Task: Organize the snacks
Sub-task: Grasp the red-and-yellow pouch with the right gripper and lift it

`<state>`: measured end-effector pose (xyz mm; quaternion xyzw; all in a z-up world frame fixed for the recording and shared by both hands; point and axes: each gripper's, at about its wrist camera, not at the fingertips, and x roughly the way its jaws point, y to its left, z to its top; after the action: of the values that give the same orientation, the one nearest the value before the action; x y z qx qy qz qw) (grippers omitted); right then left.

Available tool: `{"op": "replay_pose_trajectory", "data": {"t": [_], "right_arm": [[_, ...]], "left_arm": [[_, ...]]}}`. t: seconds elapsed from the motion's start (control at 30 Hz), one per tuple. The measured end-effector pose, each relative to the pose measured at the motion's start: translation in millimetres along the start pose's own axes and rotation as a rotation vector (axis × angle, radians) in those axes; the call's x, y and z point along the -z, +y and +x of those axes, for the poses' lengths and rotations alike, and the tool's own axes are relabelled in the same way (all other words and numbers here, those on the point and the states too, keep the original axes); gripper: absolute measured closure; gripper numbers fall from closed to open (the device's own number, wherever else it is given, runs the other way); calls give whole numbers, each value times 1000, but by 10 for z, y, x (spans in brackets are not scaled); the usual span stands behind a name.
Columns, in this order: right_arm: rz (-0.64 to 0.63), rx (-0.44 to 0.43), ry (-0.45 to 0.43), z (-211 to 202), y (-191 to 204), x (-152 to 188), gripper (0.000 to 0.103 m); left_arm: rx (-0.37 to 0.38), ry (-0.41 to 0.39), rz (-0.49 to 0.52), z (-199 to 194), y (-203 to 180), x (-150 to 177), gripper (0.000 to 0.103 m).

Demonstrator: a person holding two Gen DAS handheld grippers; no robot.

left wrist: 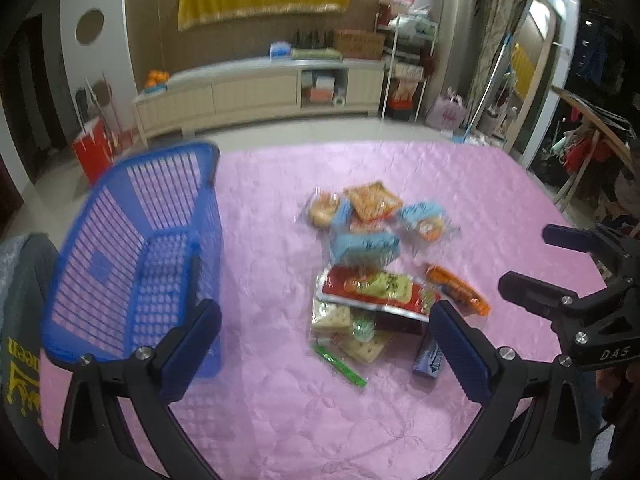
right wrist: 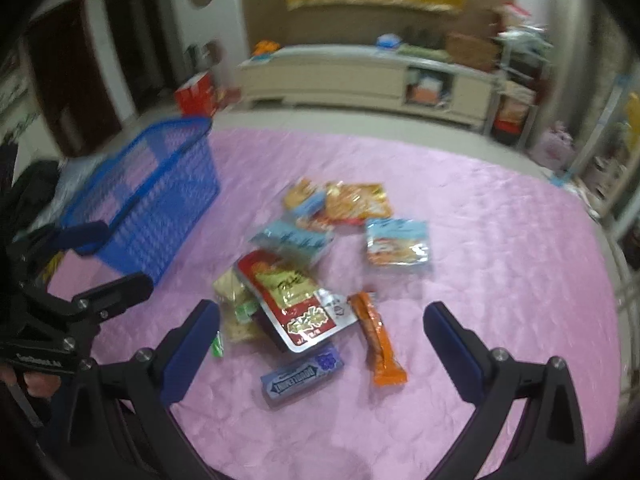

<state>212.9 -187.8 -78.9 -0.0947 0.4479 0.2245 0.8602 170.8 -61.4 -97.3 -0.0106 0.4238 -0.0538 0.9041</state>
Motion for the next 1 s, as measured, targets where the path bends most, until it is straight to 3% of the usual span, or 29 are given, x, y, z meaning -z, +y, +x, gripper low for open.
{"op": "replay_pose_trajectory", "data": {"t": [0.17,0.6,0.63,0.7,0.8,0.93,1.0], "right_arm": [[-73,-146,78,364,-13,-22,0],[-219,-281,285,1178,70,-230,5],[-220,-297,299,1219,81,-239,9],[-223,-326,334,1311,99,-256,26],[-239,-312,329,1335,110,-264,32],[-186,-320,307,1256,-20,-227,51],[-156,-312,294,1171,-115,-169,55]], "left_arm": [[-4,74,-23,290,6,155,0],[-56,157,-49,682,67,295,0],[-56,159,-50,696,72,293,0],[-56,159,-48,756,73,284,0],[-54,162,-47,759,80,286,0],[-55,162,-46,717,87,300,0],[-54,164,-46,708,83,321,0]]}}
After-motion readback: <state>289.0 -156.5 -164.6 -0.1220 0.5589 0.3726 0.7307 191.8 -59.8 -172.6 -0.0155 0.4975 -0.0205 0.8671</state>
